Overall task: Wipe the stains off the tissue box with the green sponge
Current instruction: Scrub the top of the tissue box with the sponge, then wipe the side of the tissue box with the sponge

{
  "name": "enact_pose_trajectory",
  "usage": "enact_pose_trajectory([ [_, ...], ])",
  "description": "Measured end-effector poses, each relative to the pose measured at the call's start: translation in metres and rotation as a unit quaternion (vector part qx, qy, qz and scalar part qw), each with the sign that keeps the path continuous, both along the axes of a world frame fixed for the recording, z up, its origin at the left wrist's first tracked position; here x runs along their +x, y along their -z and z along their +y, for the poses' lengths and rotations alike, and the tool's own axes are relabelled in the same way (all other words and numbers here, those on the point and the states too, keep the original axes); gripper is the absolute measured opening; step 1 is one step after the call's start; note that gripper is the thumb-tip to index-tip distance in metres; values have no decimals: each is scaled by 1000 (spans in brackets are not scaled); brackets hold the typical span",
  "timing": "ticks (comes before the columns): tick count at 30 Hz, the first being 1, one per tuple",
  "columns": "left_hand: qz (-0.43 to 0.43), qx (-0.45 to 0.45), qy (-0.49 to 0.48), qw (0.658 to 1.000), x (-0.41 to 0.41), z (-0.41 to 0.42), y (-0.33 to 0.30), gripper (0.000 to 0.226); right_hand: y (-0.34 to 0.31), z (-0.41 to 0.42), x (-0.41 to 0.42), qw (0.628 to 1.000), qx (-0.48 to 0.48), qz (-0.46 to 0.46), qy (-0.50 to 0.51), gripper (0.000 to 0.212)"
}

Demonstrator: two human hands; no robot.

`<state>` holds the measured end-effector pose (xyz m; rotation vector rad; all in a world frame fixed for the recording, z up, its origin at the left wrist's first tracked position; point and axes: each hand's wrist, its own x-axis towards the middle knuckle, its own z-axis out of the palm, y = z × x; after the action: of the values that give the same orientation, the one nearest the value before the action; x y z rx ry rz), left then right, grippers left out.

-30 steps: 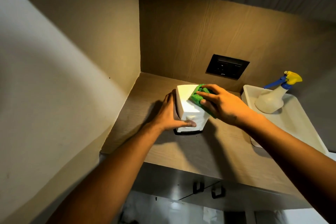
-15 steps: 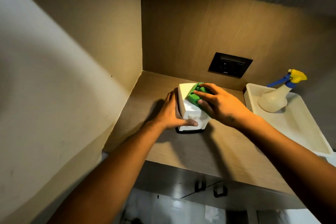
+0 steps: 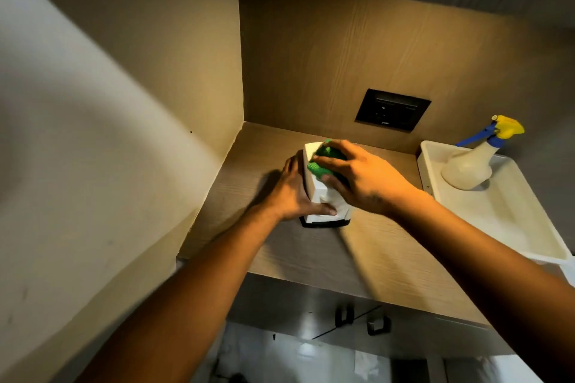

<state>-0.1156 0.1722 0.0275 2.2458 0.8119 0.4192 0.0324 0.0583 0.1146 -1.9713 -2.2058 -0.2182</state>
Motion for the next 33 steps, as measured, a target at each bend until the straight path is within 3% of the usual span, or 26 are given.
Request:
enact_pose_trajectory([
  [4, -6, -27, -4, 1000, -2, -1, -1, 140, 4, -30, 7, 999, -18, 7, 33, 49],
  [6, -9, -45, -6, 999, -3, -1, -2, 141, 8, -42, 13, 987, 6, 146, 65, 40],
  [7, -10, -46, -7, 999, -3, -1, -1, 144, 12, -49, 17, 959, 46, 262, 96, 36],
  [8, -10, -46, -7, 999, -4, 0, -2, 148, 18, -56, 21, 905, 95, 391, 137, 33],
  [10, -8, -58, -8, 998, -7, 0, -7, 159, 35, -72, 26, 729, 164, 630, 210, 32],
  [13, -37, -21, -25, 999, -1, -5, -29, 141, 65, -89, 26, 464, 156, 845, 215, 49],
  [14, -32, 14, -40, 999, 6, -8, -38, 128, 73, -91, 25, 402, 138, 882, 204, 56],
  [15, -11, 51, -58, 997, 16, -11, -47, 117, 80, -92, 23, 366, 124, 902, 190, 62],
  [16, 23, 85, -72, 993, 27, -15, -55, 108, 86, -91, 20, 353, 118, 910, 182, 67],
  [17, 60, 114, -78, 989, 37, -21, -61, 101, 90, -88, 17, 355, 125, 909, 180, 69],
  [20, 151, 151, -56, 975, 57, -36, -64, 91, 93, -78, 7, 413, 179, 866, 220, 70],
  [23, 168, 186, -34, 967, 56, -35, -60, 82, 95, -71, 1, 443, 204, 826, 283, 79],
  [27, 181, 213, 29, 960, 48, -19, -61, 75, 108, -71, -10, 579, 212, 719, 320, 55],
  [33, 201, 219, 109, 949, 31, 5, -70, 74, 126, -58, -42, 682, 228, 641, 269, 48],
])
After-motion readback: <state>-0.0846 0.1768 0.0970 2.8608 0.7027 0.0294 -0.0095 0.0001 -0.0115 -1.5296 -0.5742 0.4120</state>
